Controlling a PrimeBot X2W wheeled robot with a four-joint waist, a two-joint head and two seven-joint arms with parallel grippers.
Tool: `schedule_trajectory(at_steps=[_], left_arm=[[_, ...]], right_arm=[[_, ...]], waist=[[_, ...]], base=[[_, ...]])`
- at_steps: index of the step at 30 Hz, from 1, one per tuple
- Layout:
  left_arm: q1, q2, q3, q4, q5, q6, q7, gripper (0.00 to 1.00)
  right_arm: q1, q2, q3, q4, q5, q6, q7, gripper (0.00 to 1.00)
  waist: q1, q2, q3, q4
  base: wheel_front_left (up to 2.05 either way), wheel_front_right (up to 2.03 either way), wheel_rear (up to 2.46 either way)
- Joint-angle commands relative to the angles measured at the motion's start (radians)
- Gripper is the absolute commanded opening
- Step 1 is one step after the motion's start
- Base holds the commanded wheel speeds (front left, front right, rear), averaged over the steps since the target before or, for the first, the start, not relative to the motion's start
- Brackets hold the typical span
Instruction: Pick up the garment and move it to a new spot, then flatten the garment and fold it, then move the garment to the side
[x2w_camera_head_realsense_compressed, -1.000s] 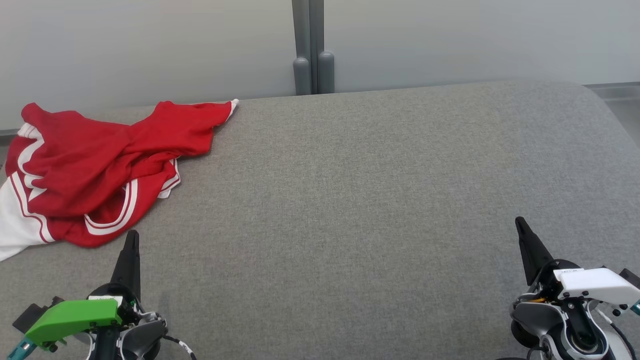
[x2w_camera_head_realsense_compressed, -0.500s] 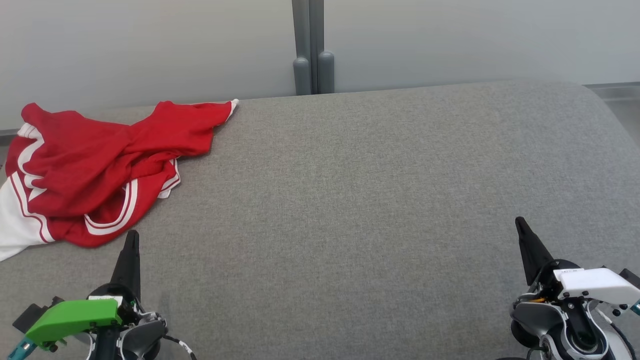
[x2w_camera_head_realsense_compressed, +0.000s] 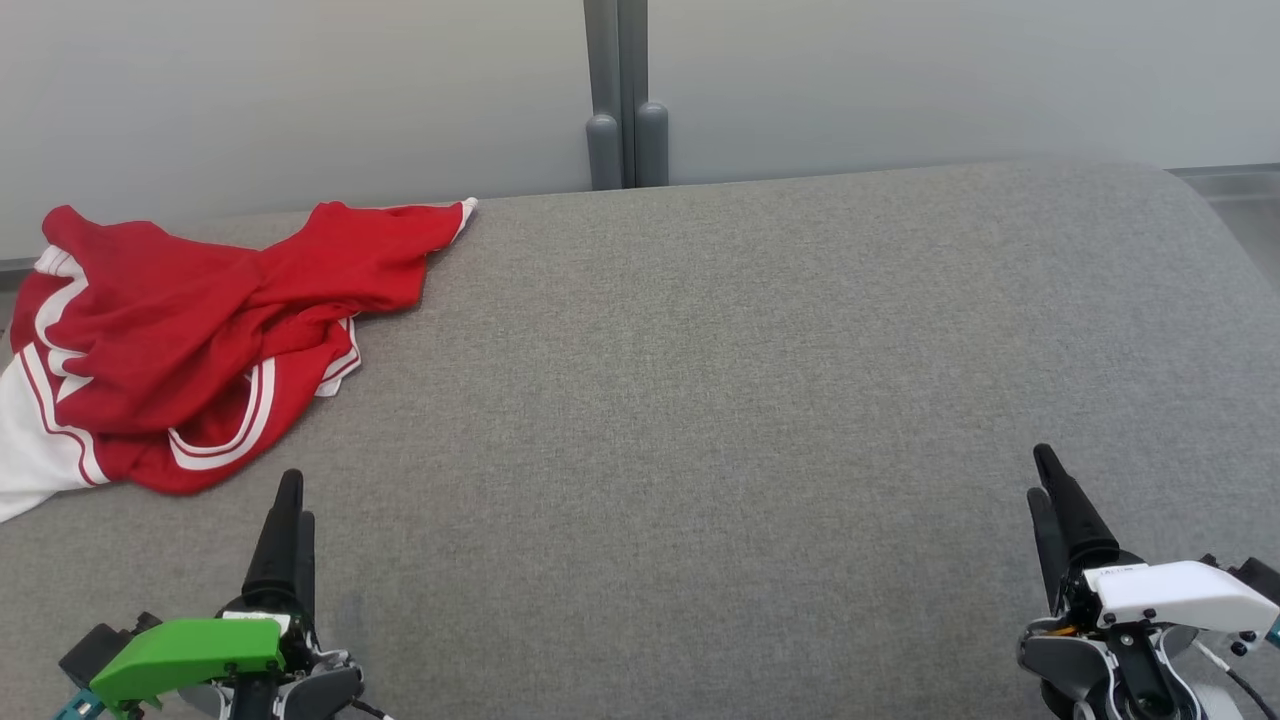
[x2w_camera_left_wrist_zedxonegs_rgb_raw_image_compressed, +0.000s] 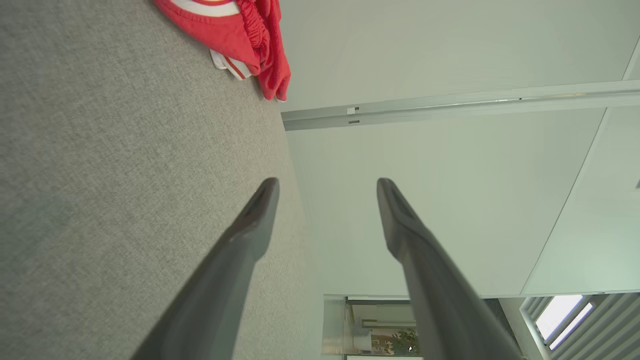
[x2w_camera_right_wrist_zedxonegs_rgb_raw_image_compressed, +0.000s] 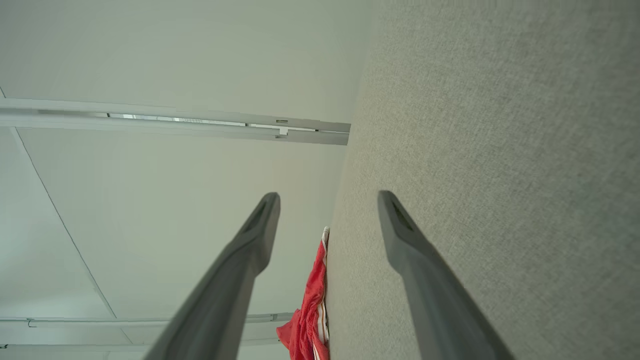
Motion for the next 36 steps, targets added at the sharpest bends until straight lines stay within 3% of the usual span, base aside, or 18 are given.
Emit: schedule_trajectory(at_steps=[1,10,16,36], left_arm=[[-0.013,0.016,-0.013,-0.017,0.031,0.002,-0.013,1.0],[-0.023,0.041,-0.071,-0.021,0.212,0.027,-0.051,1.0],[-0.02,0.064,-0.134,-0.005,0.396,0.048,-0.08,1.0],[-0.013,0.085,-0.203,0.045,0.713,0.073,-0.152,1.0]], right_arm=[[-0.011,-0.008,0.0,-0.029,-0.054,0.0,-0.011,1.0],[-0.002,-0.011,0.008,-0.085,-0.319,0.0,-0.047,1.0],[0.012,-0.015,0.021,-0.111,-0.532,0.0,-0.077,1.0],[0.03,-0.026,0.022,-0.091,-0.888,0.0,-0.149,1.0]], waist=[[0.0,0.0,0.0,0.0],[0.0,0.0,0.0,0.002],[0.0,0.0,-0.001,0.002],[0.0,0.0,-0.006,0.012]], base=[[0.0,0.0,0.0],[0.0,0.0,0.0],[0.0,0.0,0.0],[0.0,0.0,0.0]])
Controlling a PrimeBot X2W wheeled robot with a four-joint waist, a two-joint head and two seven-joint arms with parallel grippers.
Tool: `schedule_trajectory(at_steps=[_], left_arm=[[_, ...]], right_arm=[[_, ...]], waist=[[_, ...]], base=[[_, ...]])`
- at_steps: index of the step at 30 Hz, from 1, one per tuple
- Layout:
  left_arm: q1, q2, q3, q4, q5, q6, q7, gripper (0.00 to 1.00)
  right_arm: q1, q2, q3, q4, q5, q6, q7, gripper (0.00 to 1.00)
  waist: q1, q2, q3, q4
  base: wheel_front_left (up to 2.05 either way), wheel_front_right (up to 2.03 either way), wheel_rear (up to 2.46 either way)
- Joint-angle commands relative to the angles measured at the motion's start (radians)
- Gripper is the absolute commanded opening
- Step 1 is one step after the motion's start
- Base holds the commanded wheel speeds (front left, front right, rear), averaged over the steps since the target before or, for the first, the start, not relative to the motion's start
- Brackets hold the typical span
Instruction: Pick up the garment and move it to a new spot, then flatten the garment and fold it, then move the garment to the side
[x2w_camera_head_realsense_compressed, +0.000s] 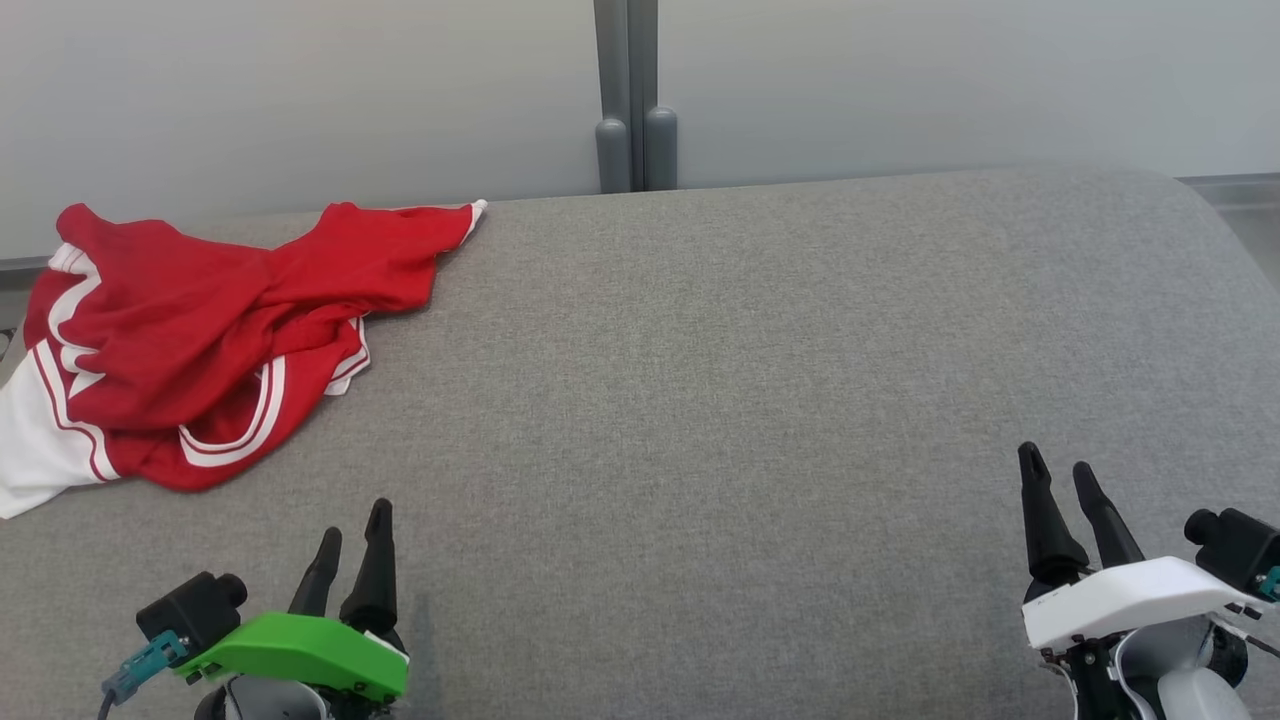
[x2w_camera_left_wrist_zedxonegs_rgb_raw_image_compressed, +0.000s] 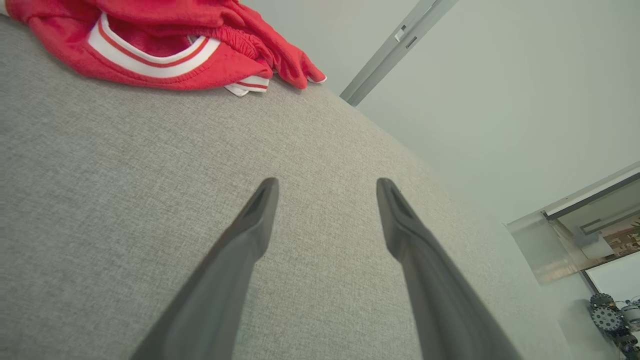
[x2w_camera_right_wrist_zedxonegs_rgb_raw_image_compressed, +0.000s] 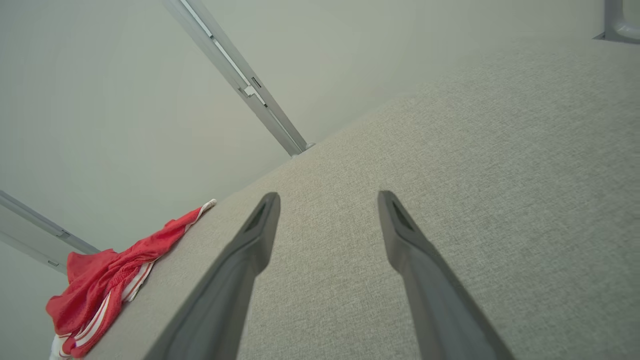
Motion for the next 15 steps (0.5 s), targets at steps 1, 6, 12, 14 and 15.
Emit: schedule_trajectory(at_steps=[1,6,12,14,15], left_arm=[[-0.013,0.014,-0.007,-0.01,0.045,0.007,-0.013,1.0],[-0.009,0.022,-0.021,-0.022,0.138,0.011,-0.032,1.0],[-0.003,0.026,-0.032,-0.032,0.218,0.012,-0.05,1.0],[0.0,0.026,-0.035,-0.036,0.243,0.013,-0.055,1.0],[0.0,0.026,-0.035,-0.036,0.243,0.013,-0.055,1.0]], right_arm=[[-0.003,-0.008,-0.002,-0.007,-0.047,0.0,-0.015,1.0],[0.002,-0.005,-0.007,-0.007,-0.13,0.0,-0.034,1.0],[0.004,-0.005,-0.01,-0.011,-0.206,0.0,-0.051,1.0],[0.006,-0.006,-0.009,-0.012,-0.229,0.0,-0.057,1.0],[0.006,-0.006,-0.009,-0.012,-0.229,0.0,-0.057,1.0]], waist=[[0.0,0.0,-0.001,0.001],[0.0,0.0,-0.002,0.003],[0.0,0.0,-0.001,0.003],[0.0,0.0,-0.001,0.004],[0.0,0.0,-0.001,0.004]], base=[[0.0,0.0,0.0],[0.0,0.0,0.0],[0.0,0.0,0.0],[0.0,0.0,0.0],[0.0,0.0,0.0]])
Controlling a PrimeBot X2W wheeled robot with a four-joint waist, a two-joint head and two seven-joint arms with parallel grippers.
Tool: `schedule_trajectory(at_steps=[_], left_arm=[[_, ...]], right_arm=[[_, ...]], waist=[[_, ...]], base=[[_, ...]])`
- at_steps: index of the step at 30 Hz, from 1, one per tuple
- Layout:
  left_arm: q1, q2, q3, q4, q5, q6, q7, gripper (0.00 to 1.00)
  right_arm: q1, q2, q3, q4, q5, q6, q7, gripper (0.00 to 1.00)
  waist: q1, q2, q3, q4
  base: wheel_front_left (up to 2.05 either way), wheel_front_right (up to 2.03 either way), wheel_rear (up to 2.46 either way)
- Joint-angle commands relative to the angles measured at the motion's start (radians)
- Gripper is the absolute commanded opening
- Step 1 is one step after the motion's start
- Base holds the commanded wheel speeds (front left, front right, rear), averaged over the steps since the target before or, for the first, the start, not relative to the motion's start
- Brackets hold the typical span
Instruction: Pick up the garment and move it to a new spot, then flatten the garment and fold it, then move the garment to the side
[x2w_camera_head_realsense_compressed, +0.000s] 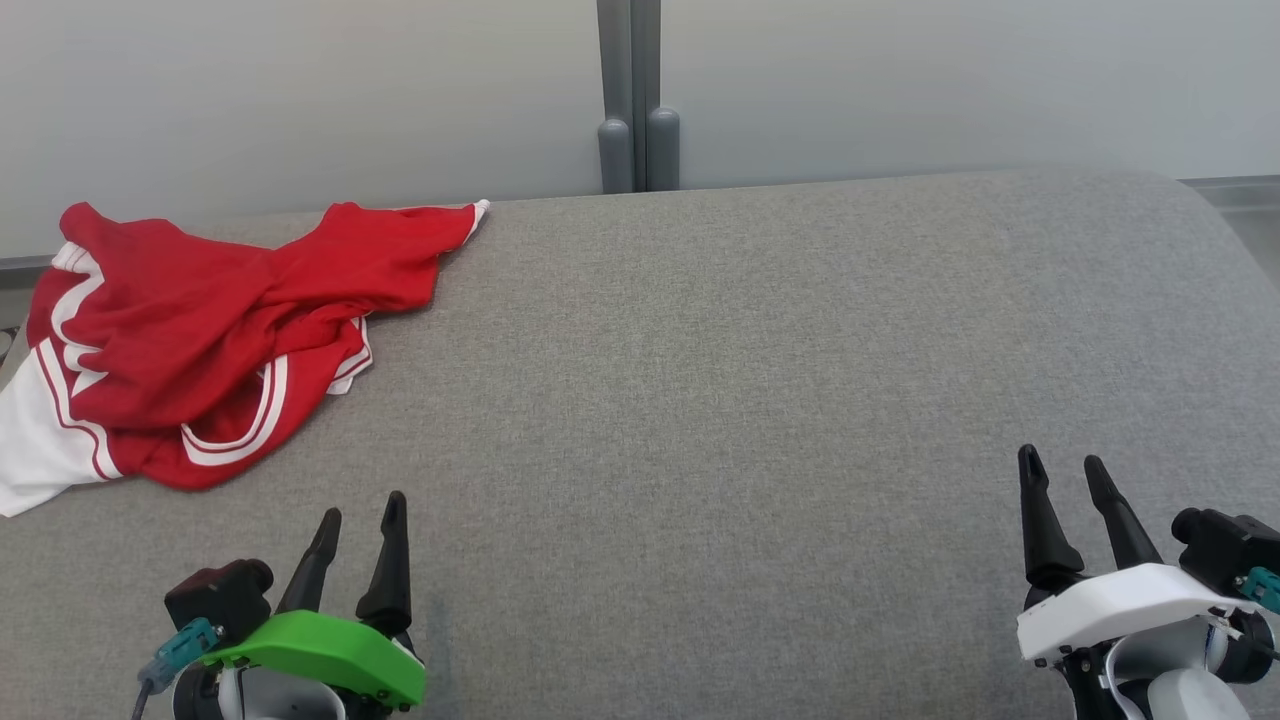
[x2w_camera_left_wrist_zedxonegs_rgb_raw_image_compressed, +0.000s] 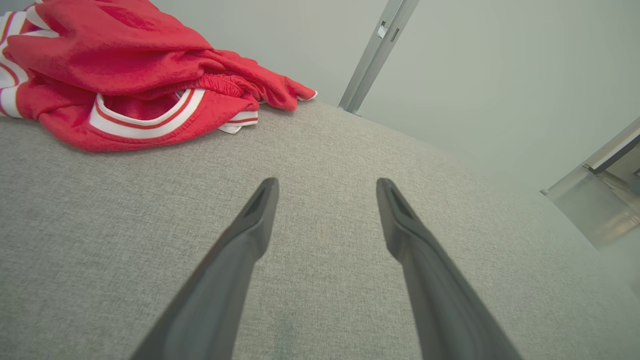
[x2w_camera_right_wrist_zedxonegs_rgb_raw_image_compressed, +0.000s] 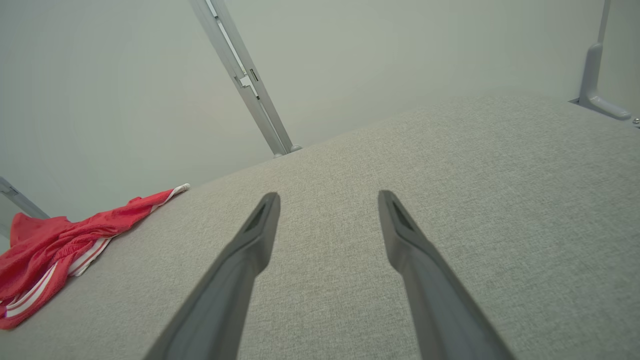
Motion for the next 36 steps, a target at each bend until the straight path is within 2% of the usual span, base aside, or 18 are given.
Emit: schedule_trajectory(at_steps=[1,22,36], left_arm=[[0.001,0.009,-0.004,-0.011,0.026,0.004,-0.009,1.0],[0.017,0.003,0.005,0.012,0.234,-0.002,-0.063,1.0],[0.02,-0.02,0.048,0.05,0.313,-0.044,-0.093,1.0]], right_arm=[[0.0,-0.007,-0.001,-0.013,-0.027,0.0,-0.009,1.0],[0.016,-0.022,0.008,-0.002,-0.204,0.0,-0.062,1.0],[0.04,-0.024,0.012,0.014,-0.266,0.0,-0.093,1.0]], waist=[[0.0,0.0,0.0,0.0],[0.0,0.0,-0.002,0.004],[0.0,0.0,-0.003,0.005]], base=[[0.0,0.0,0.0],[0.0,0.0,0.0],[0.0,0.0,0.0]])
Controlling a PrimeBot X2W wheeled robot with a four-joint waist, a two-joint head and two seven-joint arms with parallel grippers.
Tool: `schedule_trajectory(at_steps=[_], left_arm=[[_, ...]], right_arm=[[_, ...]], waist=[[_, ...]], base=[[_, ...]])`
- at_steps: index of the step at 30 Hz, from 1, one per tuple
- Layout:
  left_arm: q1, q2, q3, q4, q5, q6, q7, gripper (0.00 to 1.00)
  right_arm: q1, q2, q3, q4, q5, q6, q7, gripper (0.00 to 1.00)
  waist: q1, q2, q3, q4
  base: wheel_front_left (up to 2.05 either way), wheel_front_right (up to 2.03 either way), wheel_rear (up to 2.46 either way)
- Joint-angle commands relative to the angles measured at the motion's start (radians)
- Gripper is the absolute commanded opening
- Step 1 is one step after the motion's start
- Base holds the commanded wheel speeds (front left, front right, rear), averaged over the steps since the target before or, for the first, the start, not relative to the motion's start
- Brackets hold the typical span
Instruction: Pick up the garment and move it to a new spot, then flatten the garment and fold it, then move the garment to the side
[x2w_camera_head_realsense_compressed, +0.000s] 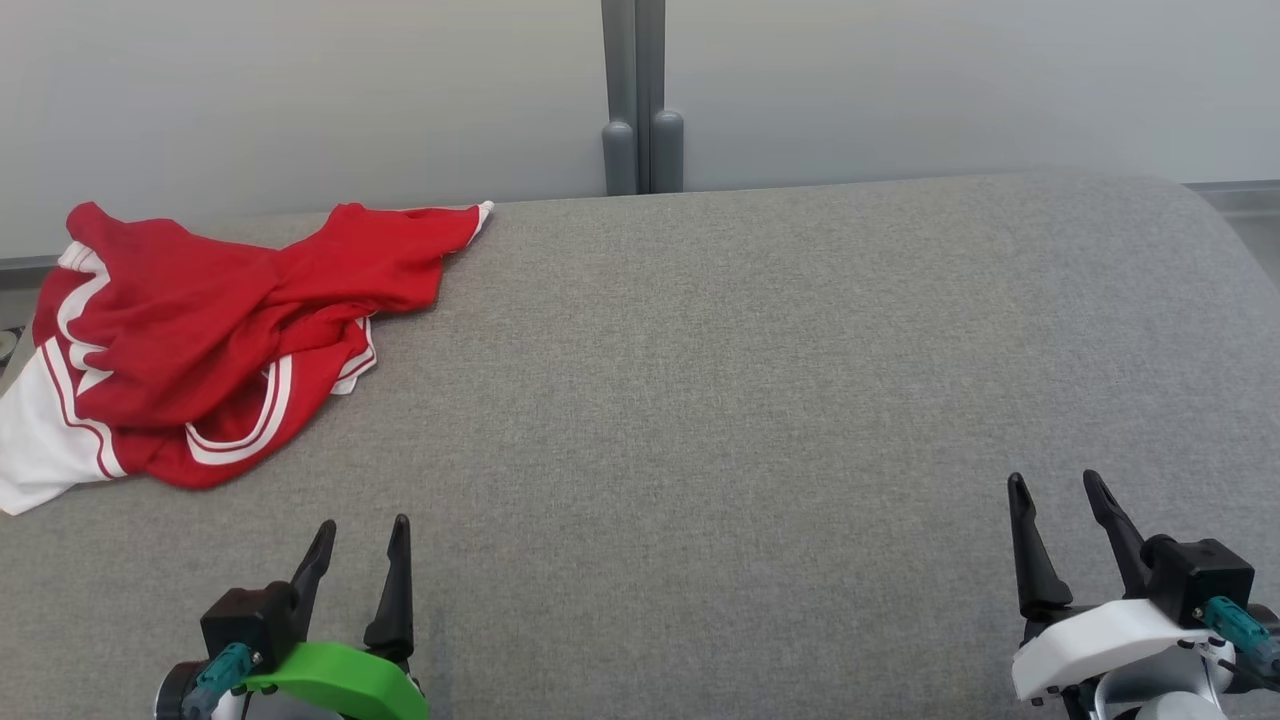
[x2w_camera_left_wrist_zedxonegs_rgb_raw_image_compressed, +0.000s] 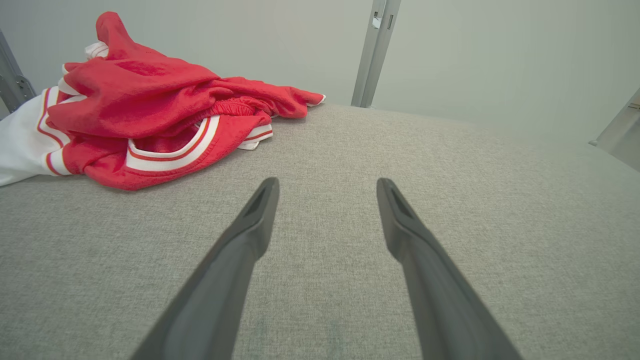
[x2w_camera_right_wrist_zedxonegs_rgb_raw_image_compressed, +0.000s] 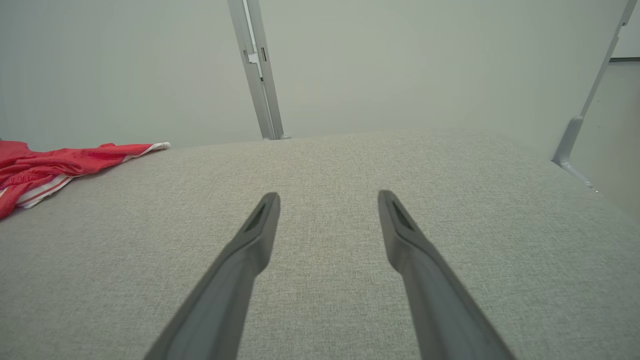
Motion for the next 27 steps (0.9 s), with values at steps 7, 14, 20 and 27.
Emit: schedule_trajectory(at_steps=[7,14,20,27], left_arm=[[-0.002,-0.007,0.013,0.004,0.079,-0.013,-0.021,1.0],[0.005,-0.013,0.019,0.012,0.128,-0.019,-0.032,1.0],[0.005,-0.018,0.022,0.033,0.182,-0.026,-0.045,1.0],[0.012,-0.023,0.023,0.053,0.223,-0.03,-0.056,1.0]], right_arm=[[0.006,-0.007,-0.006,-0.002,-0.067,0.0,-0.022,1.0],[0.009,-0.008,-0.001,0.0,-0.106,0.0,-0.032,1.0],[0.011,-0.008,-0.002,-0.001,-0.154,0.0,-0.046,1.0],[0.02,-0.009,-0.001,0.004,-0.193,0.0,-0.057,1.0]], waist=[[0.0,0.0,-0.001,-0.005],[0.0,0.0,-0.002,-0.006],[0.0,0.0,-0.004,-0.005],[0.0,0.0,-0.01,-0.003]], base=[[0.0,0.0,0.0],[0.0,0.0,0.0],[0.0,0.0,0.0],[0.0,0.0,0.0]])
